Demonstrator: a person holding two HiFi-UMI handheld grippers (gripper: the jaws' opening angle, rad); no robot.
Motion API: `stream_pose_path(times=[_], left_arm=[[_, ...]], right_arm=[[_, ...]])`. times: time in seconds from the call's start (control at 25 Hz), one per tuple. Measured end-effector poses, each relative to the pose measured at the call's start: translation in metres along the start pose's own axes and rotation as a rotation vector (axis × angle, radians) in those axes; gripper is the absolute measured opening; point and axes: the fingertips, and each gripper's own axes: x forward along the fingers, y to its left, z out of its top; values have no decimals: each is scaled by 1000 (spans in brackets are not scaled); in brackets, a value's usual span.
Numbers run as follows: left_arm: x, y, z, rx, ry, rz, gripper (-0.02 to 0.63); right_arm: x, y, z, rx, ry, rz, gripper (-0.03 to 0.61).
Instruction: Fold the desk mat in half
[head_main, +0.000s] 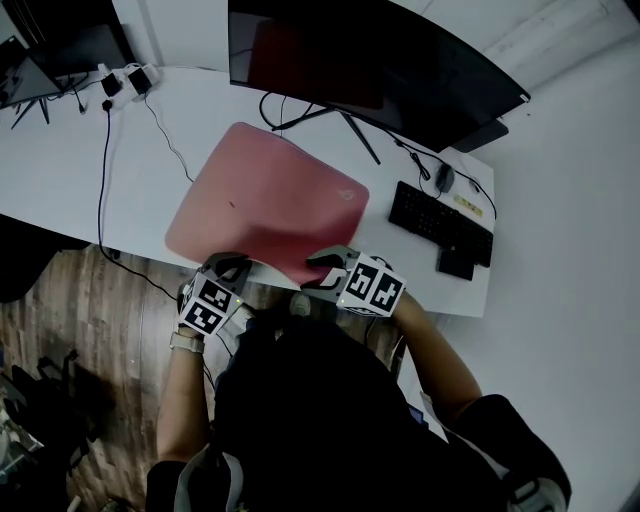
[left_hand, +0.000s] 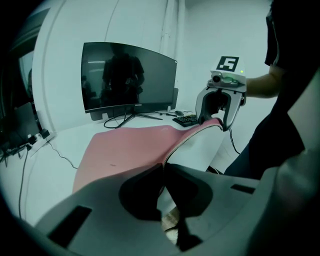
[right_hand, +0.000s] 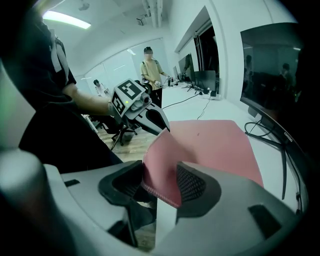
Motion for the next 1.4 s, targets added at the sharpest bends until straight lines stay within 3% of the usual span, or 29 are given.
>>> stream_pose_path(times=[0.24,0.6,1.08,1.24,1.28,1.4], left_arm=[[-3,14,4,-18,-39,-44,23],[-2,26,5,31,-57,-111,23],[-3,35,8,63,-78,-156,23],[-1,37,13,53,-85,-153,23],[-1,38,13,55,-85,-151,23],[0,40,14,51,-81,-146,23]], right_arm=[[-1,-4,13,29,-14,-59,244],[-13,-25,25,41,-12,-169,270],[-21,-34,32,-54,81,-184,282],[-26,-52,25,-81,114,-243,279],[-27,-58,25,-86,113,-262,273],[-30,-76,30,-89,77,-312,122]])
